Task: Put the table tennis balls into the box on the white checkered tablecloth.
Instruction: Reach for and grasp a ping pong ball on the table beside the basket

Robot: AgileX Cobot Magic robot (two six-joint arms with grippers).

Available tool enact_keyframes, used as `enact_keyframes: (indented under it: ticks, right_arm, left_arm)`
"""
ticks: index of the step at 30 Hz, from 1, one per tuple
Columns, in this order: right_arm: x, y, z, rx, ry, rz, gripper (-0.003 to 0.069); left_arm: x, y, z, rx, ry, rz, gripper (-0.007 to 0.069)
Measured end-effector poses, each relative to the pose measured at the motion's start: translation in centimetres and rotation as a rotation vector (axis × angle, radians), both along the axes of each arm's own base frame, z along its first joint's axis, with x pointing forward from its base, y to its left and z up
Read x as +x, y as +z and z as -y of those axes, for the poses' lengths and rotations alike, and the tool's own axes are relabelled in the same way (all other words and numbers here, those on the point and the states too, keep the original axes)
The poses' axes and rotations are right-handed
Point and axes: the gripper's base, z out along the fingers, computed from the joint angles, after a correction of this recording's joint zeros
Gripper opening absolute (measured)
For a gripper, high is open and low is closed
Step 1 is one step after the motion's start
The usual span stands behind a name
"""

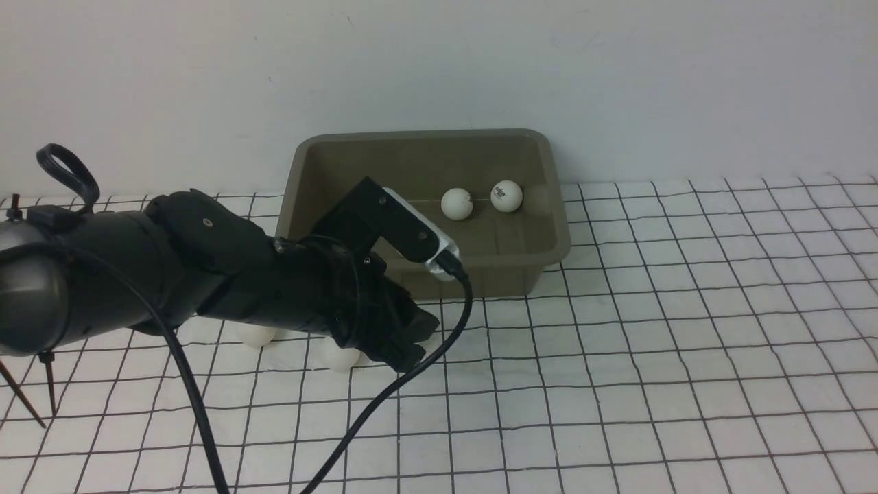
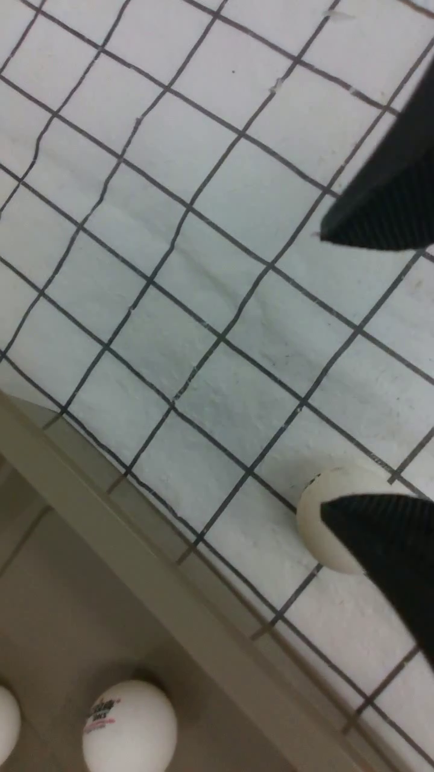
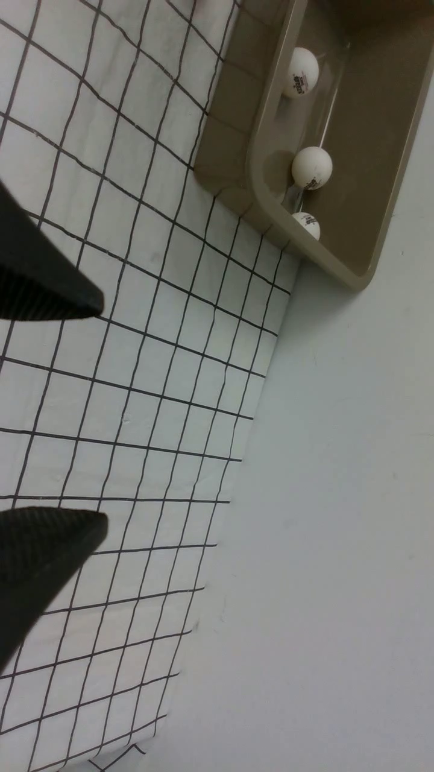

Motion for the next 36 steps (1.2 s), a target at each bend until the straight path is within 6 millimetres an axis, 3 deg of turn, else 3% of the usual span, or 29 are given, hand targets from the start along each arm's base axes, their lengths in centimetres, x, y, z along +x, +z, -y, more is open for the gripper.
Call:
enact_keyframes:
  ticks: [4,8,12,17,36]
  right_arm:
    - [0.0,0.0,0.0,-0.001,0.000,0.003,0.0388]
    - [0.0,0.0,0.0,0.000,0.000,0.005,0.0388]
    - [0.0,0.0,0.0,0.000,0.000,0.005,0.0388]
    - [0.0,0.0,0.0,0.001,0.000,0.005,0.0388]
    - [0.0,0.1,0.0,0.001,0.000,0.006,0.0388]
  left_arm:
    - [0.2,0.0,-0.1,-0.016,0.060,-0.015,0.0552]
    - [0.5,-1.0,-0.1,-0.016,0.092,-0.062,0.0528]
    - [1.0,-3.4,-0.1,0.026,0.108,-0.122,0.0477]
    - [1.9,-5.2,-0.2,0.057,0.161,-0.117,0.0468]
    - [3.1,-4.7,-0.4,0.082,0.189,-0.007,0.0493]
